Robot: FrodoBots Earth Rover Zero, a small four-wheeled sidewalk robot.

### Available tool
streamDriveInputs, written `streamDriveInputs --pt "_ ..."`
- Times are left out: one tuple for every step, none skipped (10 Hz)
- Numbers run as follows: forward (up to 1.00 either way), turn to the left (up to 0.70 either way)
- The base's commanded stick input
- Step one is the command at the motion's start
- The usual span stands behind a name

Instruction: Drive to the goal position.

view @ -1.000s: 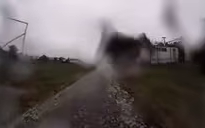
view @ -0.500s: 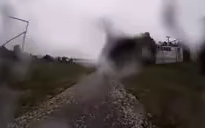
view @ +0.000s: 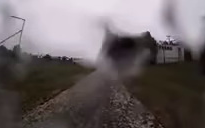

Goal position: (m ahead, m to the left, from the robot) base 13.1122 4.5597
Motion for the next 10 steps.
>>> streamDriveInputs --pt "0.70 0.00" --pt "0.70 0.00" --pt "0.70 0.00" --pt "0.70 0.00" --pt "0.70 0.00" --pt "0.70 0.00" --pt "0.70 0.00" --pt "0.70 0.00" --pt "0.70 0.00" --pt "0.70 0.00"
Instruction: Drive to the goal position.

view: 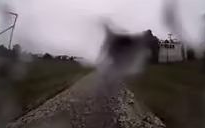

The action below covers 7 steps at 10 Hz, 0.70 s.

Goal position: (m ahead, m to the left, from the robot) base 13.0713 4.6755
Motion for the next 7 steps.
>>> streamDriveInputs --pt "0.70 0.00" --pt "0.70 0.00" --pt "0.70 0.00" --pt "0.70 0.00" --pt "0.70 0.00" --pt "0.70 0.00" --pt "0.70 0.00"
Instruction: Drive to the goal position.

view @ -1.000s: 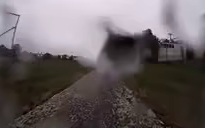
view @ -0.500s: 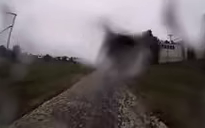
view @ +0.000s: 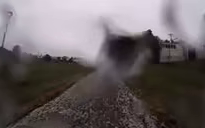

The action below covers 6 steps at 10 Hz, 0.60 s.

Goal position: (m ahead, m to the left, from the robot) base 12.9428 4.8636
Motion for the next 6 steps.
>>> streamDriveInputs --pt "0.70 0.00" --pt "0.70 0.00" --pt "0.70 0.00" --pt "0.70 0.00" --pt "0.70 0.00" --pt "0.70 0.00"
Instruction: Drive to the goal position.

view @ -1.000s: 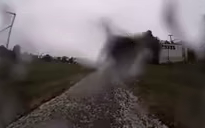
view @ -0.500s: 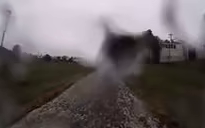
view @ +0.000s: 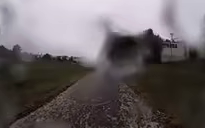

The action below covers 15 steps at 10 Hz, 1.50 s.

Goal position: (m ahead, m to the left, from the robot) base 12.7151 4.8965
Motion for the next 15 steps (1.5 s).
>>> streamDriveInputs --pt "0.70 0.00" --pt "0.70 0.00" --pt "0.70 0.00" --pt "0.70 0.00" --pt "0.70 0.00" --pt "0.70 0.00" --pt "0.70 0.00" --pt "0.70 0.00" --pt "0.70 0.00" --pt "0.70 0.00" --pt "0.70 0.00" --pt "0.70 0.00" --pt "0.70 -0.11" --pt "0.70 -0.25" --pt "0.70 -0.19"
